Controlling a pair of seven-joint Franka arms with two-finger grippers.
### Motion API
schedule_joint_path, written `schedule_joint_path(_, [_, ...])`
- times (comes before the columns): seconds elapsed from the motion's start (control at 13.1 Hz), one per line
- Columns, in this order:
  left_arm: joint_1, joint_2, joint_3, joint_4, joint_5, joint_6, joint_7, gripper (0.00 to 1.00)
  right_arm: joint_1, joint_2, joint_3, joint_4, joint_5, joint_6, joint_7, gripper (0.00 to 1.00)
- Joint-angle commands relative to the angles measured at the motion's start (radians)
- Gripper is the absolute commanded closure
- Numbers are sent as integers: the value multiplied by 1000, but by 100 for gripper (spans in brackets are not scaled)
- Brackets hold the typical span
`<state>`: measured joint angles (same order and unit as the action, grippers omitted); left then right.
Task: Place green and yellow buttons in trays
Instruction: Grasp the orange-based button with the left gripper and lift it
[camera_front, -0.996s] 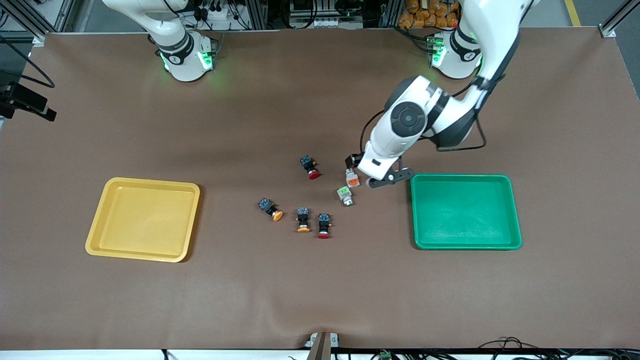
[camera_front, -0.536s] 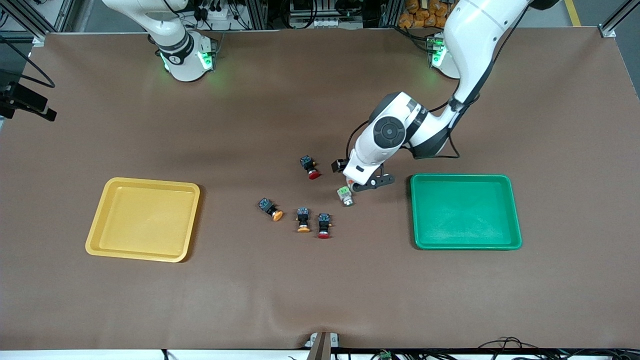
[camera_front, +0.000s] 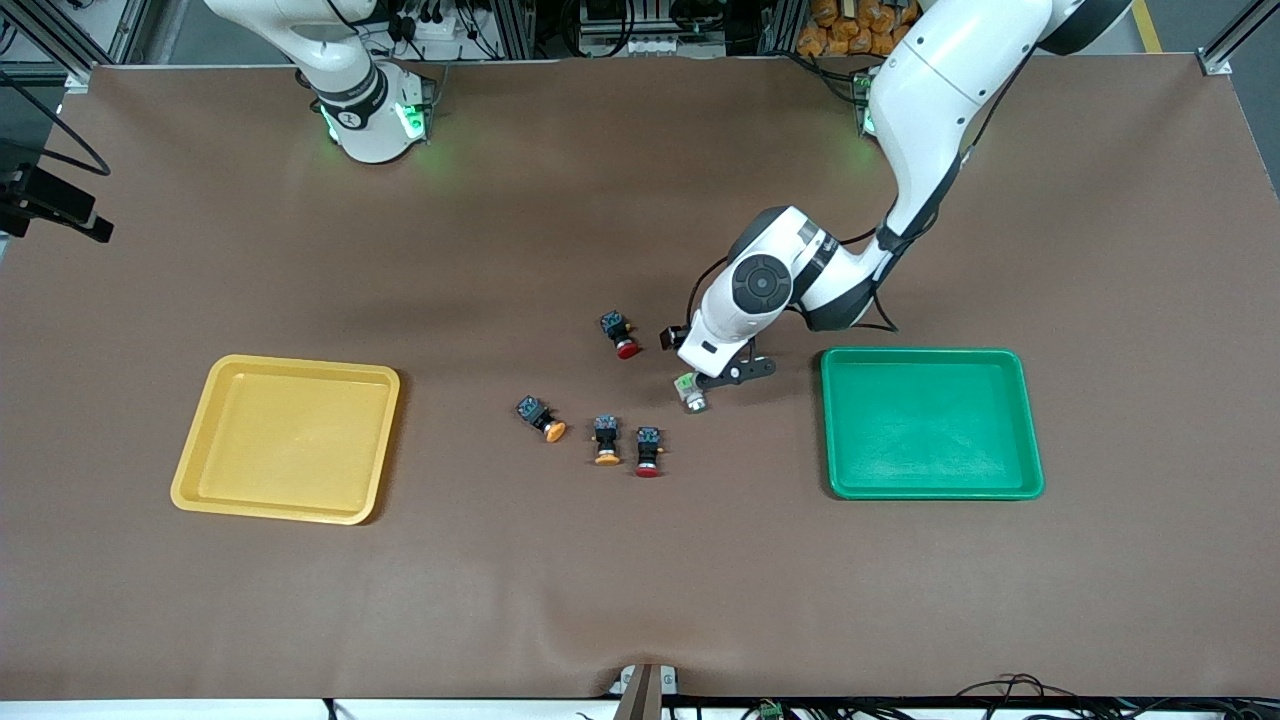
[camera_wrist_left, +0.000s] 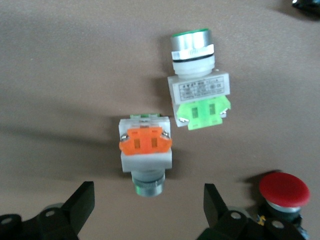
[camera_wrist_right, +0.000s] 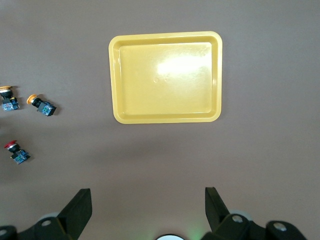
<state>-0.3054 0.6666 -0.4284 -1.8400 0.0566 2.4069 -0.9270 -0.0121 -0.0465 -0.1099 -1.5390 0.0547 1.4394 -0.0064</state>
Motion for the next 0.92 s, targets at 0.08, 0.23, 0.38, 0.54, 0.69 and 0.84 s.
schedule_joint_path(0.08, [-11, 34, 10, 22, 31, 40, -29, 29, -3, -6, 3, 5, -6, -8, -3, 0])
schedule_joint_path(0.23, [-9, 38, 11, 21, 32, 43, -30, 58, -2, -6, 3, 5, -6, -8, -1, 0])
schedule_joint_path(0.38, [-5, 31, 11, 19, 35, 41, -26, 100, -3, -6, 3, 5, -6, -8, -3, 0])
schedule_joint_path(0.54, [0, 22, 11, 19, 48, 17, -26, 100, -3, -7, 3, 5, -6, -8, -1, 0])
schedule_joint_path(0.69, [17, -25, 10, 21, 58, -61, -26, 100, -3, -6, 3, 5, -6, -8, -3, 0])
schedule_joint_path(0.84, [32, -89, 8, 21, 58, -152, -29, 100, -3, -6, 3, 5, -6, -8, -1, 0])
